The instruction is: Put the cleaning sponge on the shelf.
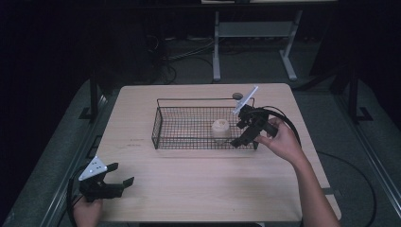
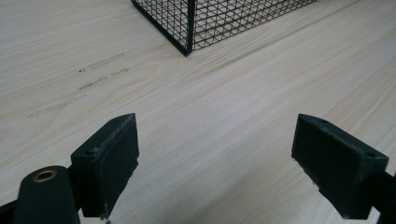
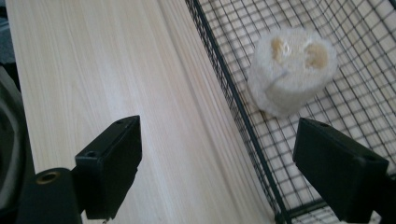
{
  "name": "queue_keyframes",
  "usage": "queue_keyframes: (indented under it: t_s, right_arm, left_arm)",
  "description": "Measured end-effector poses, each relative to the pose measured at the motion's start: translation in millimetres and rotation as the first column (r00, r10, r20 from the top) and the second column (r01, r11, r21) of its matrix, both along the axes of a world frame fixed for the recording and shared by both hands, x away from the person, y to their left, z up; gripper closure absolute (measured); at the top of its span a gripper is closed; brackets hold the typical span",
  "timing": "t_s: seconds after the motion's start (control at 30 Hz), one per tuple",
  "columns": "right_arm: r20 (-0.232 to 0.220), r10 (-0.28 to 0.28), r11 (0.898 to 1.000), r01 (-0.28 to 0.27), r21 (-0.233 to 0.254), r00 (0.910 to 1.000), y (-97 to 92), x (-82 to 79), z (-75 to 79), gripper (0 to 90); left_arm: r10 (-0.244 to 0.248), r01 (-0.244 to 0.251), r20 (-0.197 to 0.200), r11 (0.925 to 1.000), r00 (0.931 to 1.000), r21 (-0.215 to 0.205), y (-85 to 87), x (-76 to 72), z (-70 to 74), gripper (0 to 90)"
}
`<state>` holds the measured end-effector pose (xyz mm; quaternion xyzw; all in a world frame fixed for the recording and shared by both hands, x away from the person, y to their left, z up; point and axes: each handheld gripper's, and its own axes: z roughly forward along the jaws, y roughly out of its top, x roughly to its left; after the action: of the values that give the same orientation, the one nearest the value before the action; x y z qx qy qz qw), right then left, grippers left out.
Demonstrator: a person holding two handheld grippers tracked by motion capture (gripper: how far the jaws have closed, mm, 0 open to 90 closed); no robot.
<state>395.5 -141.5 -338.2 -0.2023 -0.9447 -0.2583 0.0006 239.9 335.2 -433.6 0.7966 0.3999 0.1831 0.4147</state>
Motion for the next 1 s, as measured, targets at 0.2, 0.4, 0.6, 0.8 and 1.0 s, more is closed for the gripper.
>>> queue_keyframes:
  t_s: [0.2, 0.4, 0.6, 0.8, 1.0]
  right_arm:
    - [-0.006, -0.011, 1.000, 0.011, -0.011, 0.9999, -11.3, -10.9, -7.0, 15.3]
    - [-0.013, 0.000, 1.000, 0.000, 0.002, 0.9999, -19.5, -24.9, -18.6, 15.5]
    - [-0.015, 0.012, 1.000, -0.013, -0.026, 0.9998, -23.2, -40.1, -29.2, 15.5]
    - [-0.011, 0.020, 1.000, -0.020, 0.000, 0.9997, -29.2, -55.6, -39.8, 15.5]
    - [-0.006, 0.020, 1.000, -0.020, 0.016, 0.9998, -32.9, -73.9, -51.4, 15.5]
  left_arm:
    - [0.000, 0.000, -0.001, 1.0000, 1.0000, 0.003, -0.3, -0.1, -0.3, 13.7]
    - [0.000, 0.000, -0.003, 1.0000, 1.0000, 0.003, -0.9, -0.1, -0.3, 13.7]
    - [-0.003, 0.003, -0.004, 1.0000, 1.0000, 0.006, -1.5, 0.3, -0.7, 13.7]
    - [-0.005, 0.006, -0.004, 0.9999, 1.0000, 0.011, -2.2, 0.8, -1.1, 13.6]
    - [-0.009, 0.009, -0.004, 0.9999, 0.9999, 0.011, -2.8, 0.9, -1.2, 13.7]
